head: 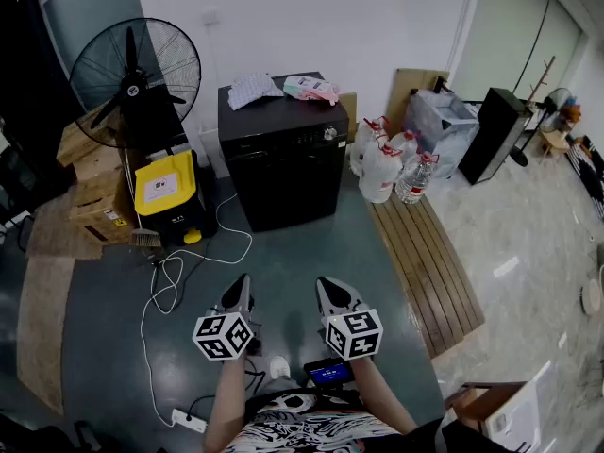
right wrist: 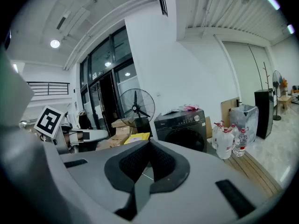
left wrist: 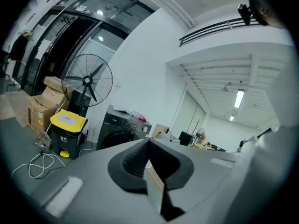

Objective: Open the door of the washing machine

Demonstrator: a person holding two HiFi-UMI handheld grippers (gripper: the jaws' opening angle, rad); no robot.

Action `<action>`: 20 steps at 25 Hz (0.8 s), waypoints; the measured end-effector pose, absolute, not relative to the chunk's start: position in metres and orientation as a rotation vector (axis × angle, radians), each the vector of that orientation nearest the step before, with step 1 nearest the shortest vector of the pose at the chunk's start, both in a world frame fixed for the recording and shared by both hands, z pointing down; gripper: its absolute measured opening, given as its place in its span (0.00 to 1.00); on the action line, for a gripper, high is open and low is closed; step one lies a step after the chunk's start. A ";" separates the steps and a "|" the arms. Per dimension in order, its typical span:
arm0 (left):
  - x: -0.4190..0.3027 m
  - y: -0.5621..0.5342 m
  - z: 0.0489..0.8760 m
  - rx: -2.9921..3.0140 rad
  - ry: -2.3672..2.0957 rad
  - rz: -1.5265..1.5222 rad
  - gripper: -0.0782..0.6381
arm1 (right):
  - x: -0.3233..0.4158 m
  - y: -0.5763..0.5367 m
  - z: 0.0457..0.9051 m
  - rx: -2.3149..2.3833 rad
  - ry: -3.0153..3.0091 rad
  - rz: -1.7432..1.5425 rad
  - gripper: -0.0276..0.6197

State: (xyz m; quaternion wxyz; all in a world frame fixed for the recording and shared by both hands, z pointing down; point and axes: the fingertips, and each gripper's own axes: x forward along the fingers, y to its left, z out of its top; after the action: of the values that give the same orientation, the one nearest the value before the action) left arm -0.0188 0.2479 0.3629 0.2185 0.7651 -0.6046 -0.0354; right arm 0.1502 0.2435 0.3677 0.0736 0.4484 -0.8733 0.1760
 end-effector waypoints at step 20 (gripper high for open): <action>-0.027 0.212 0.378 2.169 -1.669 0.022 0.37 | 0.139 0.208 0.382 1.338 -2.607 0.612 0.31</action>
State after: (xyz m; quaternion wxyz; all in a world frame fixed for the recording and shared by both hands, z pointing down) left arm -0.0272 0.2123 0.3778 0.2009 0.7763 -0.5974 0.0079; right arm 0.1391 0.2078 0.3815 0.0738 0.4456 -0.8685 0.2040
